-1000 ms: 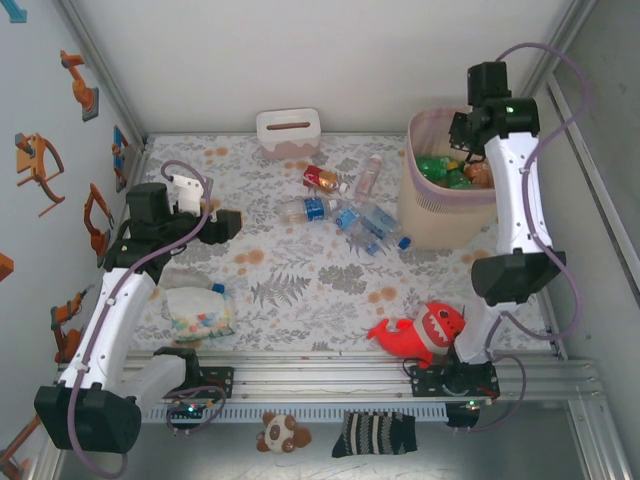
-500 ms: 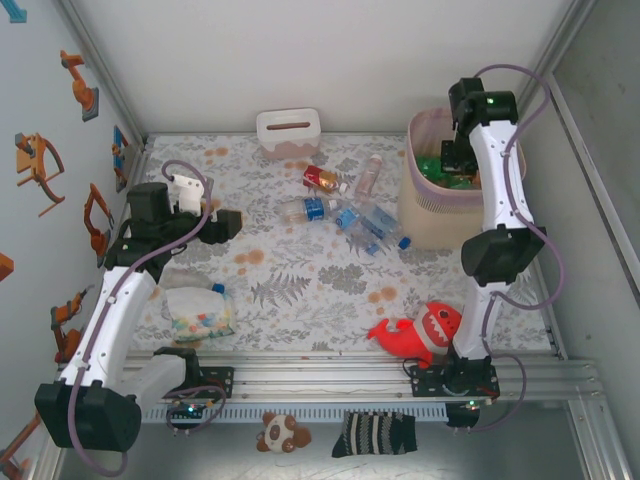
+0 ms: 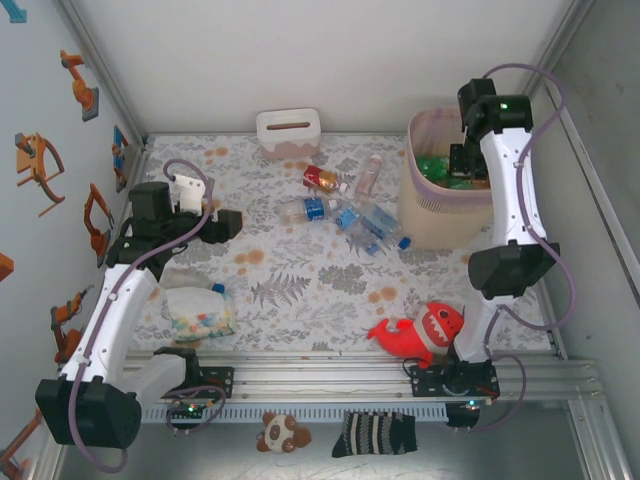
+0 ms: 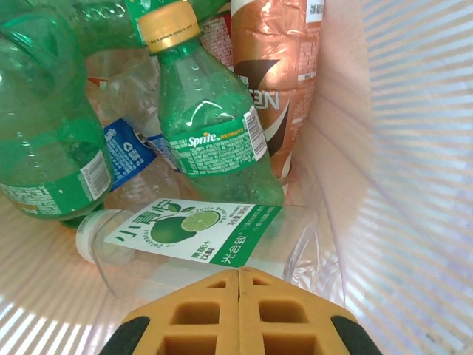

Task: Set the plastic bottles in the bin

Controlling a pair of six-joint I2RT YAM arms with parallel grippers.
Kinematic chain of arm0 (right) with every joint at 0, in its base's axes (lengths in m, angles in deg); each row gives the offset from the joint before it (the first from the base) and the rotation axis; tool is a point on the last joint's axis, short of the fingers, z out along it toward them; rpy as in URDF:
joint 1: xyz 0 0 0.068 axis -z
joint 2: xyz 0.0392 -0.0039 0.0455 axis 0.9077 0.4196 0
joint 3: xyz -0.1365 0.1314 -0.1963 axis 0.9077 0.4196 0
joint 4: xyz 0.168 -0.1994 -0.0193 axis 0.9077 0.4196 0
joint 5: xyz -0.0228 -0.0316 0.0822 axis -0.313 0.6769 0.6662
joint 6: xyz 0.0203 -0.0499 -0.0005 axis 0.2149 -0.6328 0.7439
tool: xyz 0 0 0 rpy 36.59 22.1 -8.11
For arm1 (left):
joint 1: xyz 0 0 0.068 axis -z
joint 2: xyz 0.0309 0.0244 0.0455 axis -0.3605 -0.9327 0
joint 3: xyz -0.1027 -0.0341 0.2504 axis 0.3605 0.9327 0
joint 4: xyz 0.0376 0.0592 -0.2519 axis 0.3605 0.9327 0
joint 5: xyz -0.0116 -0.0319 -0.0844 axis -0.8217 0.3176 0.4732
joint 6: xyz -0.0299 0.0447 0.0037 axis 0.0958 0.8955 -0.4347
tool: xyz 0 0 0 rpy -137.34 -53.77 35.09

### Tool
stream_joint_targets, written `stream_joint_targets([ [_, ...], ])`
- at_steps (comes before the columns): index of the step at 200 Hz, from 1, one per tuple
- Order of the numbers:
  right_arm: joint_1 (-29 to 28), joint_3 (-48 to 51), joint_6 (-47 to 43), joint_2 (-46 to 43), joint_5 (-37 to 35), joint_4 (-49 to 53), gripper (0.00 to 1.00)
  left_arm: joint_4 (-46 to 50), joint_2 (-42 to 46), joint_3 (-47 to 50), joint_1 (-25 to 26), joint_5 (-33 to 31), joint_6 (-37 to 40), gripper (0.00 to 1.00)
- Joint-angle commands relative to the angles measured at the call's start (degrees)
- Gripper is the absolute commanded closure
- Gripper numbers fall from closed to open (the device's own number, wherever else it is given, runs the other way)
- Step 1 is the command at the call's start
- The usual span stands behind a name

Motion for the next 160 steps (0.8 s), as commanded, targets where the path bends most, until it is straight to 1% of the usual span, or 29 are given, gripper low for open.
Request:
stream_joint_targets([
  [1, 0.51, 1.21, -1.02, 1.55, -1.49, 2.54, 1.0, 0.51, 0.11, 0.23, 0.16, -0.29, -0.11, 0.17],
  [101, 2.8, 7.39, -1.21, 7.25, 0.03, 1.25, 1.0, 0.78, -0.43, -0.03, 0.16, -0.28, -0.02, 0.18],
  [125, 2.88, 5.97, -1.04, 7.52, 0.68, 1.33, 1.0, 0.92, -0.33, -0.03, 0.16, -0.46, 0.16, 0.18],
  [160, 2.88, 0.1, -0.31, 6.15, 0.29, 1.93, 1.0, 0.89, -0.25, -0.11, 0.16, -0.73, 0.26, 0.18],
])
